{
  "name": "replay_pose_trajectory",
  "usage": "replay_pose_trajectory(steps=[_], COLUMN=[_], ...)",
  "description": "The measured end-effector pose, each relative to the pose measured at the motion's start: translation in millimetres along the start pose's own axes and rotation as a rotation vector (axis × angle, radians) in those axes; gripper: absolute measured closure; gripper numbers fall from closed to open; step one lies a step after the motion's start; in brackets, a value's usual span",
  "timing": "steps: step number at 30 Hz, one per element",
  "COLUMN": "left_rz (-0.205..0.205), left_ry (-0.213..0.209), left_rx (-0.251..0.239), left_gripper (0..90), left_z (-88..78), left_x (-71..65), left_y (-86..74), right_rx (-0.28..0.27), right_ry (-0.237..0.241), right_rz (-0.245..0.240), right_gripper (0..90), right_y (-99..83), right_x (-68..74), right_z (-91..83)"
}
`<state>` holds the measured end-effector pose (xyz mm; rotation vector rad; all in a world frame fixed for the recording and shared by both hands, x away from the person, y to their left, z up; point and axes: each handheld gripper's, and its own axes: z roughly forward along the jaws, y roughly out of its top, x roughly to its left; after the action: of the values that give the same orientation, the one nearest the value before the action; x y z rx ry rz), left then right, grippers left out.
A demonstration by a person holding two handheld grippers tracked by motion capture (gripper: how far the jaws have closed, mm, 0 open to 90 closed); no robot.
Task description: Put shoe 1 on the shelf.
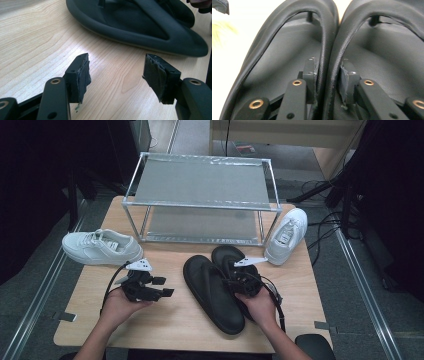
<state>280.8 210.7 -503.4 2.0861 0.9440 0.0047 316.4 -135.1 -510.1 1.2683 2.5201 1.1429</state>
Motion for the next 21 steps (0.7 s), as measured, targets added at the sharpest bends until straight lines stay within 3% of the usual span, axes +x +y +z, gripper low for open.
replay_pose_trajectory(steps=[5, 21], left_rz=[0.003, 0.003], left_ry=[-0.001, 0.01], left_rx=[0.002, 0.009], left_gripper=[37.8, 37.6], left_z=[0.7, 1.1], left_x=[-0.2, 0.4], left_y=[0.1, -0.3], right_rx=[0.005, -0.021], right_ry=[0.001, 0.037], right_rz=[-0.021, -0.011], right_gripper=[76.0, 76.0], right_y=[0.6, 8.7], right_x=[-0.4, 0.9], right_z=[-1.4, -6.9])
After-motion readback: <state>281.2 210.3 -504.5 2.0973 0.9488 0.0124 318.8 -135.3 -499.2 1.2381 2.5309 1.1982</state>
